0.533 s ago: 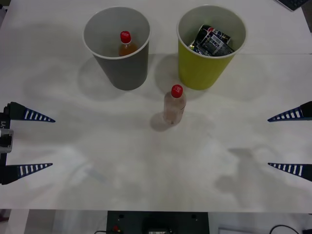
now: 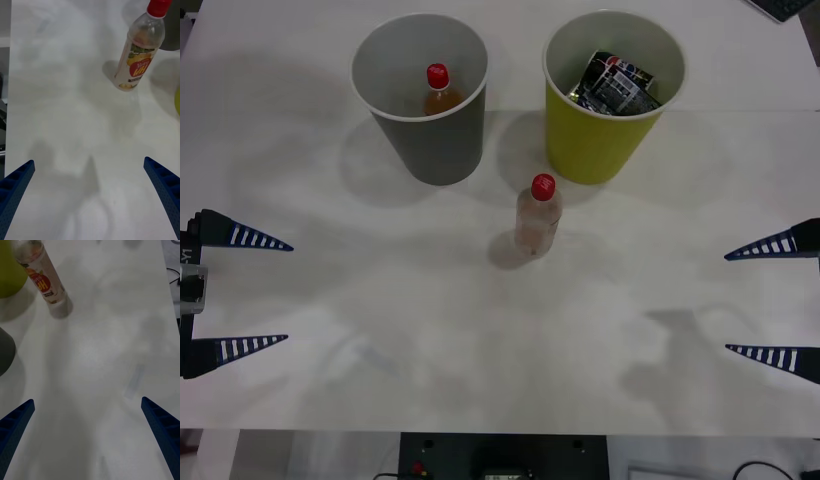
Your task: Put the can into the green bin and the plastic bottle into the gray bin
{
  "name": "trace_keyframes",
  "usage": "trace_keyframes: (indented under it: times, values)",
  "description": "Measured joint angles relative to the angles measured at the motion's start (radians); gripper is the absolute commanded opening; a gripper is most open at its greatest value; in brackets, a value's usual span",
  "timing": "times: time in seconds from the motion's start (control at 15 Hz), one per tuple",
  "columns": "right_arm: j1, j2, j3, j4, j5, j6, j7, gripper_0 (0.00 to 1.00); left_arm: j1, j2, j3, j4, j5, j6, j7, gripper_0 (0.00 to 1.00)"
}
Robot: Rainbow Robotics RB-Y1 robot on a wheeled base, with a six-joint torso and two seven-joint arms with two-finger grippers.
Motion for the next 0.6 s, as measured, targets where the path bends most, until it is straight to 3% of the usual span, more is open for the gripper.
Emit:
trace_keyframes:
  times: [0.6]
  values:
    - [-0.005,0.072,0.004,0.039,-0.003,0.035,0.058,1.0,0.0,0.0,0.0,0.0,0.0,0.0,0.0,0.98]
